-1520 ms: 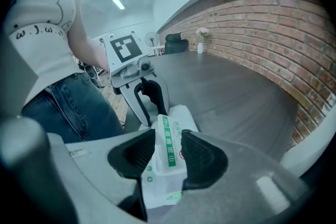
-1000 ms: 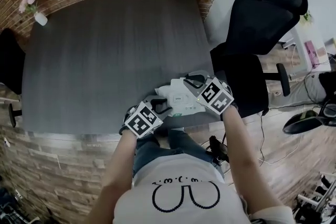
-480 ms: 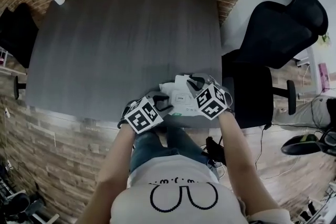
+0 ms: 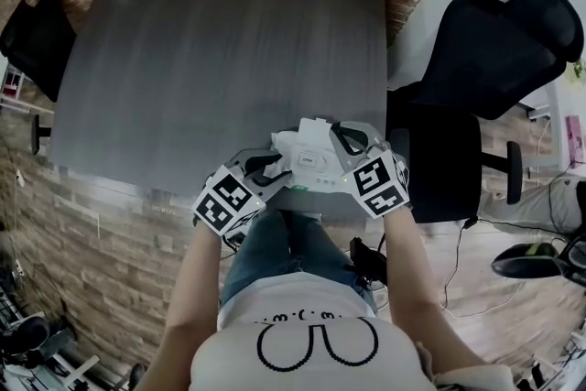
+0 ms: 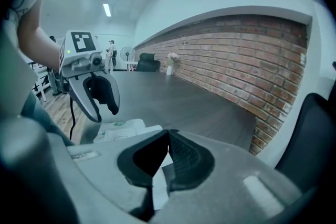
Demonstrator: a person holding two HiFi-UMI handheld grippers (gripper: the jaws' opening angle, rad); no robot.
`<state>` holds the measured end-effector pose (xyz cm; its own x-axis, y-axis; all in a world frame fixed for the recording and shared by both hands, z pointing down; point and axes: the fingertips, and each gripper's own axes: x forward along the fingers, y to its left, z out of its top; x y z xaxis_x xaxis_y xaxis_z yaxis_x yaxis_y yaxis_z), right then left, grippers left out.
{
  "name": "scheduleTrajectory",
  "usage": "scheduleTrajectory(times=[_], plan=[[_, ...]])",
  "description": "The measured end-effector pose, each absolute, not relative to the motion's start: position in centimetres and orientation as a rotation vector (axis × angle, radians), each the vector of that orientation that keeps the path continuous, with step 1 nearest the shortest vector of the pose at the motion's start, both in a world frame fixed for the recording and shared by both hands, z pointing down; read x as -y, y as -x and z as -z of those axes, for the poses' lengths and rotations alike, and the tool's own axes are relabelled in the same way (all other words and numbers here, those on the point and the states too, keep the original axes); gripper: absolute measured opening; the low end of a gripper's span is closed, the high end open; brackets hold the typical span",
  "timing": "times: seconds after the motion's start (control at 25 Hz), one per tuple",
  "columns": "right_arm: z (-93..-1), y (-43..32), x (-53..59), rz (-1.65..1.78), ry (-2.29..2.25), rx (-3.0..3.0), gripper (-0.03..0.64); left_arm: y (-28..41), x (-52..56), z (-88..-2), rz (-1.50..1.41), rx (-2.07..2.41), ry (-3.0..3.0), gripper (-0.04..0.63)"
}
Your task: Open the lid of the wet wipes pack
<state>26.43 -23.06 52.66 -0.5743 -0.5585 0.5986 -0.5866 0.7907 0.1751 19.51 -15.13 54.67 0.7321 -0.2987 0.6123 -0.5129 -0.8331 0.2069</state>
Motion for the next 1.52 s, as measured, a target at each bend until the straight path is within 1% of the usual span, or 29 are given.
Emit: scheduleTrajectory(times=[0.24, 0.32, 0.44, 0.48, 0.52, 0.56, 0.6, 0.96, 1.28, 1.52], plan=[[-49.2, -27.5, 22.1, -0.072, -1.025, 2.385, -0.002, -18.9, 18.9, -48.1, -0.355, 0.913, -2.598, 0.144], [-47.4, -27.9, 21.8, -0.087, -1.106, 2.414, -0.002, -17.8, 19.8, -46.1, -0.291, 1.033, -2.62, 0.131], [-45.1, -28.7, 20.9, -0.064, -1.211, 2.43, -0.002, -17.0, 20.4, -43.8, -0.291, 1.154, -2.685, 0.105], [-44.5, -29.0, 20.5, -0.06, -1.245, 2.426, -0.002, -16.9, 20.4, -43.2, -0.293, 1.192, -2.704, 0.089], [-44.0, -29.2, 20.0, -0.059, -1.278, 2.421, -0.002, -16.7, 20.3, -42.4, -0.292, 1.231, -2.719, 0.054], [-43.5, -29.5, 19.4, -0.059, -1.31, 2.416, -0.002, -16.5, 20.1, -41.7, -0.286, 1.268, -2.732, 0.004], [-42.9, -29.6, 18.8, -0.055, -1.336, 2.412, -0.002, -16.4, 19.9, -40.9, -0.277, 1.298, -2.748, -0.002], [-36.1, -29.4, 13.7, 0.126, -1.523, 2.391, -0.002, -15.6, 16.7, -34.2, -0.135, 1.395, -2.872, -0.002], [-31.6, -28.0, 10.9, 0.21, -1.599, 2.415, -0.002, -13.7, 14.1, -30.7, -0.031, 1.449, -2.912, -0.002], [-29.9, -27.6, 9.9, 0.203, -1.662, 2.448, -0.002, -12.6, 13.1, -29.2, 0.008, 1.483, -2.937, -0.002]])
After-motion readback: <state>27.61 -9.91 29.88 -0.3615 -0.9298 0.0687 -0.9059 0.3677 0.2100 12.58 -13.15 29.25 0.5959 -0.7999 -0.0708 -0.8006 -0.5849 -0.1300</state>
